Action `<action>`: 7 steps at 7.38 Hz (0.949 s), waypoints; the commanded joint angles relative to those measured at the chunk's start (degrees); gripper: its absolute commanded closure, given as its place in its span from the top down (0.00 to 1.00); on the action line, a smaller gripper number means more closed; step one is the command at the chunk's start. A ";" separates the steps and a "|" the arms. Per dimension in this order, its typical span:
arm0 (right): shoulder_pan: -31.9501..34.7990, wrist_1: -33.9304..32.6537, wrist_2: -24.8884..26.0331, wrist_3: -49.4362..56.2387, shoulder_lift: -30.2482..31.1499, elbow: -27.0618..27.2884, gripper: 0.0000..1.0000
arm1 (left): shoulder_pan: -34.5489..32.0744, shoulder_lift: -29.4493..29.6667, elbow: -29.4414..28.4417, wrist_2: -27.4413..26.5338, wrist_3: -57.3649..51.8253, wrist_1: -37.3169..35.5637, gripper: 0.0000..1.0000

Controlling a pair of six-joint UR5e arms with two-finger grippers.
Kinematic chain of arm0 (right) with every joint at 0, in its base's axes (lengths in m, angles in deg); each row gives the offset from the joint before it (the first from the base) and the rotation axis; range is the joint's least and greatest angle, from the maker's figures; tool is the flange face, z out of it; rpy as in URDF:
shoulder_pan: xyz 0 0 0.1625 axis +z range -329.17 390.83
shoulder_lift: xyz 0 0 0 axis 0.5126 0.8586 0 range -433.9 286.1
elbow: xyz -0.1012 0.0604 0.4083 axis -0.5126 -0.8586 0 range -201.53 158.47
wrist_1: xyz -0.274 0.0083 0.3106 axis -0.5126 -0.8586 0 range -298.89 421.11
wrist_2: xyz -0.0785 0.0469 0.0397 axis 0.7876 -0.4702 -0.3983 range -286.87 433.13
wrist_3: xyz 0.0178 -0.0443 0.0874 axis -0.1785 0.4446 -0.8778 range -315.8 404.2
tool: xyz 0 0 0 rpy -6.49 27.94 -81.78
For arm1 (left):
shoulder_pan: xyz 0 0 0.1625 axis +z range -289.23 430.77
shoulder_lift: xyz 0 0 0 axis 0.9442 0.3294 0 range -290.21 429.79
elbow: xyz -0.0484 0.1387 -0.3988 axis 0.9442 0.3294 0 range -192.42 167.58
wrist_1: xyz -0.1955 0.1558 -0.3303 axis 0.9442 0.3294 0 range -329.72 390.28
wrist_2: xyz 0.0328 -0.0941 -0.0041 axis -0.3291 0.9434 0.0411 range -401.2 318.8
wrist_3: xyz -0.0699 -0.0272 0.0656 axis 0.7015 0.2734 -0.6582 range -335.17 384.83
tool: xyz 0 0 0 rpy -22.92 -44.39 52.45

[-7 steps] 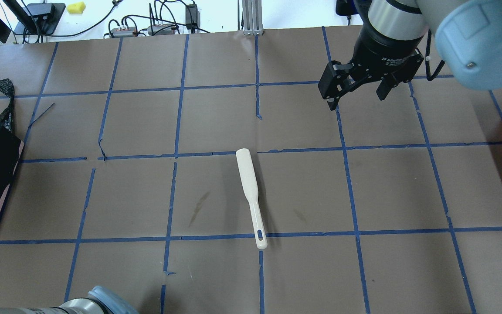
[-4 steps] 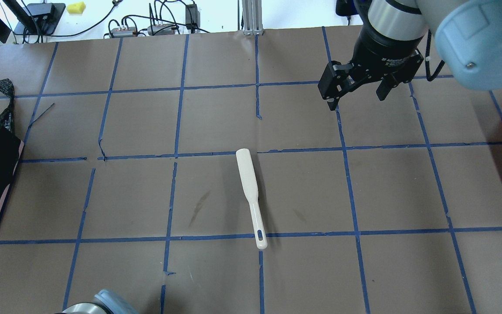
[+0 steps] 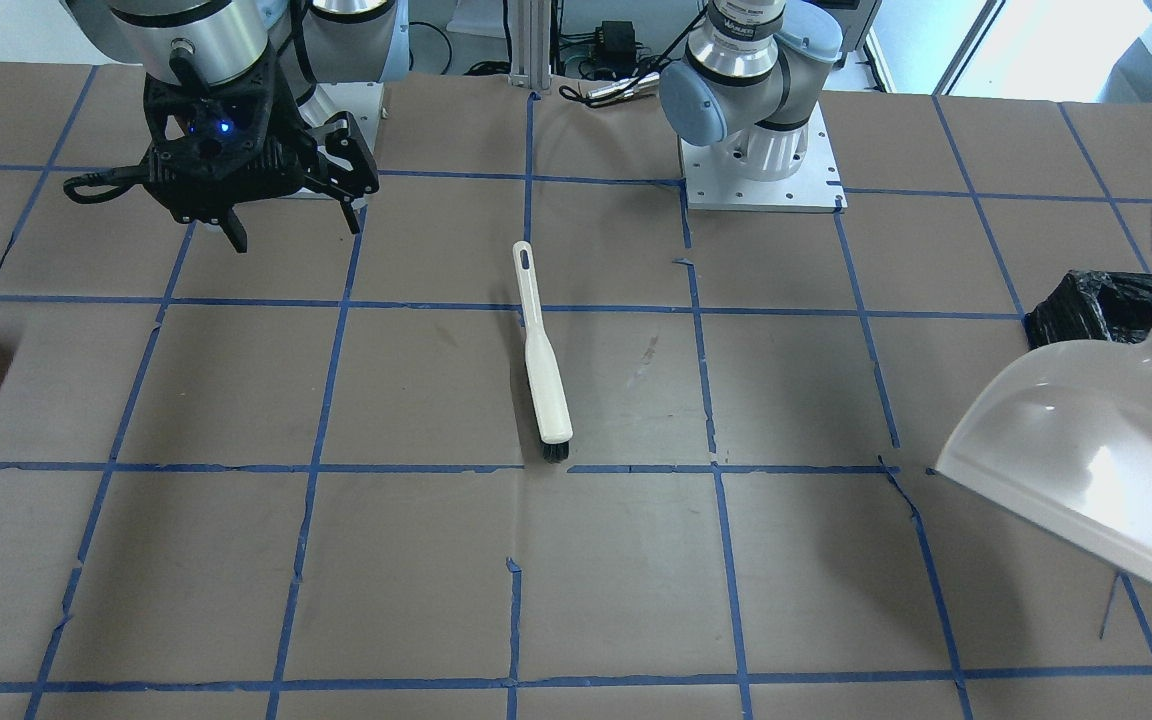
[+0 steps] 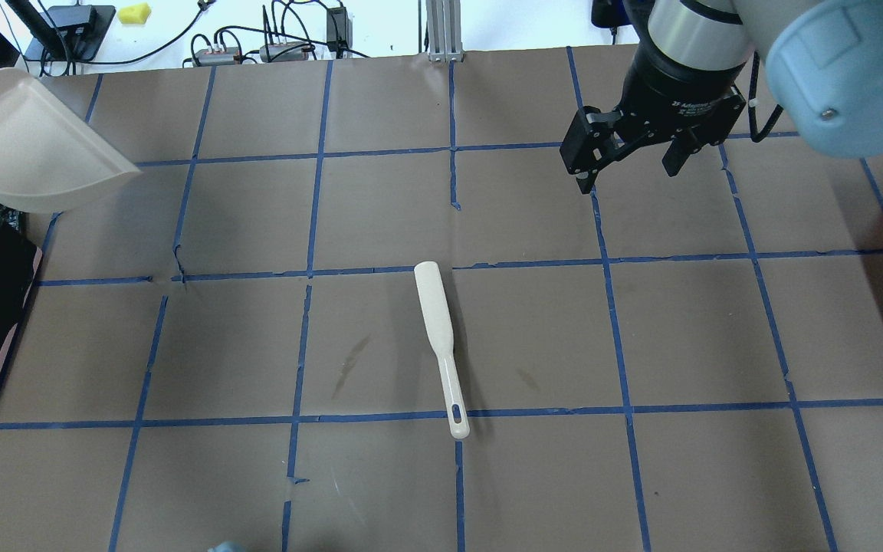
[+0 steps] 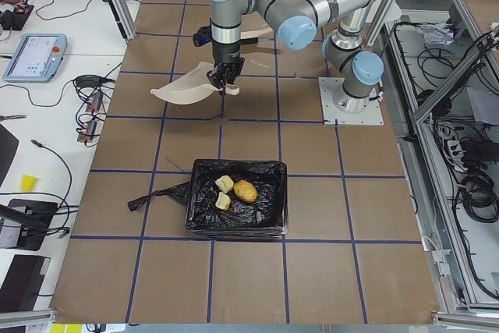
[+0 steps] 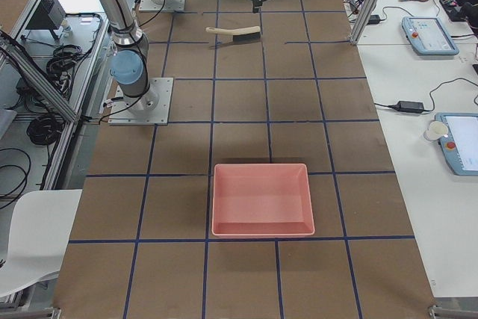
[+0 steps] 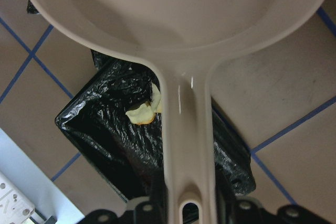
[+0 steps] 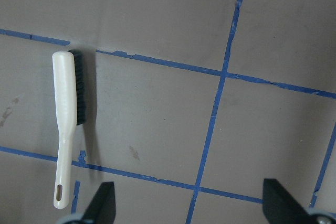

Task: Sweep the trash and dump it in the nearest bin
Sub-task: 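Carry the empty dustpan back and lower it onto the table with the left gripper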

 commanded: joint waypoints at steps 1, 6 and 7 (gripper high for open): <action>0.07 0.00 -0.06 -0.17 -0.03 0.09 1.00 | -9.07 0.89 4.71 3.80 16.83 -0.59 0.01; 0.07 0.00 -0.06 -0.17 -0.03 0.35 1.00 | -27.45 10.37 5.25 7.58 51.21 -12.88 0.00; -0.02 0.00 0.02 0.09 0.06 0.35 1.00 | -30.79 11.17 5.17 8.11 57.19 -12.99 0.01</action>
